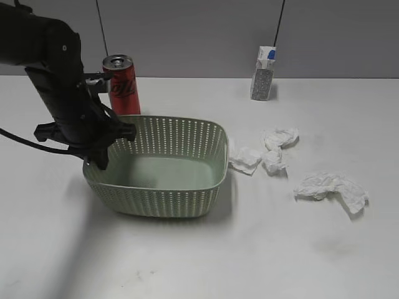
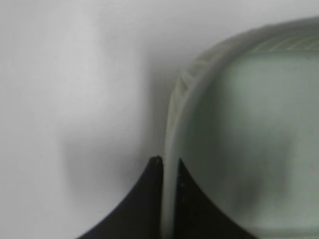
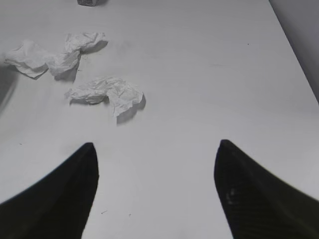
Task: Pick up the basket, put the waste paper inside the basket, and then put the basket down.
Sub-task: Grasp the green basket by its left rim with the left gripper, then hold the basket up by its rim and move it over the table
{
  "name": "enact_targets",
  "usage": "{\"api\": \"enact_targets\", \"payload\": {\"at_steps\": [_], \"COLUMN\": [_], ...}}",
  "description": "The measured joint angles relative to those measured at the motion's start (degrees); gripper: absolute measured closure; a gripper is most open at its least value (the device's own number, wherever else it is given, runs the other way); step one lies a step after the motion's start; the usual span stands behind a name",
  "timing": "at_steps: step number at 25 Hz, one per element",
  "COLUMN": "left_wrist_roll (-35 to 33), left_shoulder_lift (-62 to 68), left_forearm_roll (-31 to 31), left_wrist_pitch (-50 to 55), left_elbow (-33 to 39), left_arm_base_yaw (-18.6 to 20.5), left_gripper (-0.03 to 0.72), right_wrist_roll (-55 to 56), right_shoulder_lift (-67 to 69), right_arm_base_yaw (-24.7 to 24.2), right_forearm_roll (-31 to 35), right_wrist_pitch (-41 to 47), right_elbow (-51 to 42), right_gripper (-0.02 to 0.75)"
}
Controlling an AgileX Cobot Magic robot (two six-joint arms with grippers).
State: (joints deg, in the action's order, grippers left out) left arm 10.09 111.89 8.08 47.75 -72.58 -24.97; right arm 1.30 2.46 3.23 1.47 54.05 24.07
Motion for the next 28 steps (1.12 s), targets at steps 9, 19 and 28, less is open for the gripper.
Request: {"api": "enact_targets", "payload": {"at_steps": [9, 19, 28], "left_wrist_roll": [-0.06, 5.90, 7.55], "left_shoulder_lift": [-6.49, -11.03, -11.03], "left_forearm_roll": [-8.08, -21.31, -22.46], "left_wrist_pitch": [2.85, 5.60, 4.87], "left_elbow": [-0.01, -0.01, -0.01], "left_arm_base_yaw": [0.23, 0.23, 0.23], "left_gripper": [0.688, 0.688, 0.688], "right_wrist_roll": [-0.24, -9.14, -13.65], "right_shoulder_lift": [2.48, 39.29, 78.66], "right_arm_base_yaw": [0.00, 0.00, 5.36], "right_forearm_roll": [2.43, 14.09, 17.82], "right_wrist_pitch": [-3.27, -14.36, -23.74], "right_elbow": [1.41, 10.09, 19.37], "right_gripper": [0.188, 0.188, 0.188]}}
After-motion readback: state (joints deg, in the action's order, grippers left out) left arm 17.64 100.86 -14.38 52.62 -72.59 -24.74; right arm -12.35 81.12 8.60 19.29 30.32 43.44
